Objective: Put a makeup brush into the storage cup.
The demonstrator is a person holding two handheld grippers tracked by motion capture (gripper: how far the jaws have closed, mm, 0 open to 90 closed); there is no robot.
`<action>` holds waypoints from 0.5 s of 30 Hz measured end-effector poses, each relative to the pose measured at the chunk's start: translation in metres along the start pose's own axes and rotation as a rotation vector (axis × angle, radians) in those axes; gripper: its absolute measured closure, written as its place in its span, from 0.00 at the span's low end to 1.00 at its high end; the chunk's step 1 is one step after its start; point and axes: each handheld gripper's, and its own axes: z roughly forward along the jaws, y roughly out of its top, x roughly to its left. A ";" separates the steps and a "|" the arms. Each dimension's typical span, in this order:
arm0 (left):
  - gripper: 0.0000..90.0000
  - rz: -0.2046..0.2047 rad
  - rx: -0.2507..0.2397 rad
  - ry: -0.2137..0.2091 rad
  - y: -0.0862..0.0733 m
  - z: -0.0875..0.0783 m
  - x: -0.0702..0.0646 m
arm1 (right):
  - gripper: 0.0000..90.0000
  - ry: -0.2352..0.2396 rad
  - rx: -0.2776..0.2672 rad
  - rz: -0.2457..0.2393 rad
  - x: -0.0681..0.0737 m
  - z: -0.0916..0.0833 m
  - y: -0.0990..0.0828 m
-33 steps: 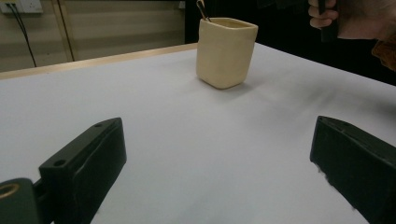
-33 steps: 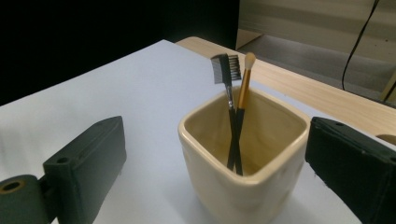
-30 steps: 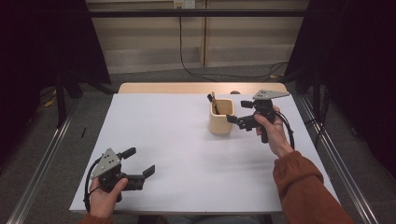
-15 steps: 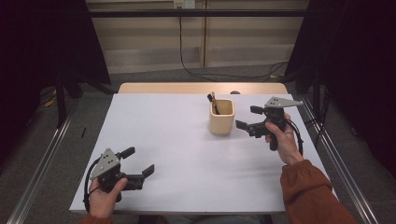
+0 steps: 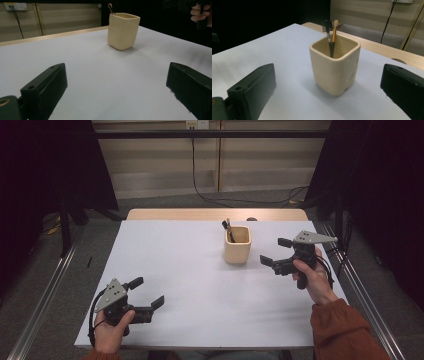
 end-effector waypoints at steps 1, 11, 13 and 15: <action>0.04 0.000 0.000 0.001 0.000 0.000 0.000 | 0.00 0.001 0.004 -0.002 0.001 -0.002 -0.001; 0.04 -0.008 0.002 0.003 -0.001 0.001 -0.001 | 0.00 0.000 0.037 0.002 0.010 -0.019 -0.021; 0.04 -0.007 -0.001 0.001 -0.001 0.000 0.000 | 0.00 -0.007 0.057 -0.004 0.012 -0.022 -0.027; 0.04 -0.010 -0.001 0.001 -0.001 0.001 -0.001 | 0.00 -0.013 0.043 -0.003 0.013 -0.025 -0.029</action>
